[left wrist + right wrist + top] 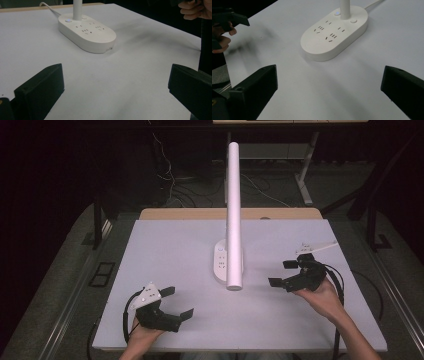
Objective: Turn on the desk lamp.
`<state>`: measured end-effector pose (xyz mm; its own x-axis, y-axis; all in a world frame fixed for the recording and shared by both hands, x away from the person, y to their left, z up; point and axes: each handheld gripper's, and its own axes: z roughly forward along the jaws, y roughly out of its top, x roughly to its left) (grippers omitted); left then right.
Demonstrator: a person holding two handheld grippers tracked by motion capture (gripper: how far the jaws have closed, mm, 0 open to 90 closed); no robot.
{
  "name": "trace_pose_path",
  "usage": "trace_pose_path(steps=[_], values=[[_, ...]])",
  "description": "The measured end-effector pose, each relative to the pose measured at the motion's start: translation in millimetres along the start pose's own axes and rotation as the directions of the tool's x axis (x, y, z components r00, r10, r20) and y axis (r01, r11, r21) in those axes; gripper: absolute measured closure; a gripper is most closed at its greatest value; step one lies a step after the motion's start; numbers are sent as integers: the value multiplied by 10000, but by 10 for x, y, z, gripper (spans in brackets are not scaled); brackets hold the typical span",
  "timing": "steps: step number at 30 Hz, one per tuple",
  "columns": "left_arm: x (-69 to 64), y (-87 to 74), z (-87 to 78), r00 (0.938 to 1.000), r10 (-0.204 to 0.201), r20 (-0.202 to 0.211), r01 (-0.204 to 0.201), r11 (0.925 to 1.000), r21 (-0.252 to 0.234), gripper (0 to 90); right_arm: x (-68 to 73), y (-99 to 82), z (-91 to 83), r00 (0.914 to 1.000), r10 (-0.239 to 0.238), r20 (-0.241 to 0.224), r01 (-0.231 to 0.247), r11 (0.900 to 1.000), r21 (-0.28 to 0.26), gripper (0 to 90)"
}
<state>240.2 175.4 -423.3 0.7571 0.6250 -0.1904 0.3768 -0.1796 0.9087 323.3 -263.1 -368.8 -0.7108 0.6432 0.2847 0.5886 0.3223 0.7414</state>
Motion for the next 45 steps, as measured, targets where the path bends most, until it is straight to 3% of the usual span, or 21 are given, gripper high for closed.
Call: trace_pose_path(steps=[12,28,45], values=[[-2,-1,2,10000,25,11,-25,10000,45,0,-65,137,125,10000,-20,19,20,9999,117,3],[0,0,-2,10000,29,-17,-29,10000,26,0,-87,448,292,9998,-187,59,185,9997,175,3],[-4,0,-5,10000,55,25,-55,10000,23,0,-136,752,482,9998,109,153,-109,9999,-24,3]])
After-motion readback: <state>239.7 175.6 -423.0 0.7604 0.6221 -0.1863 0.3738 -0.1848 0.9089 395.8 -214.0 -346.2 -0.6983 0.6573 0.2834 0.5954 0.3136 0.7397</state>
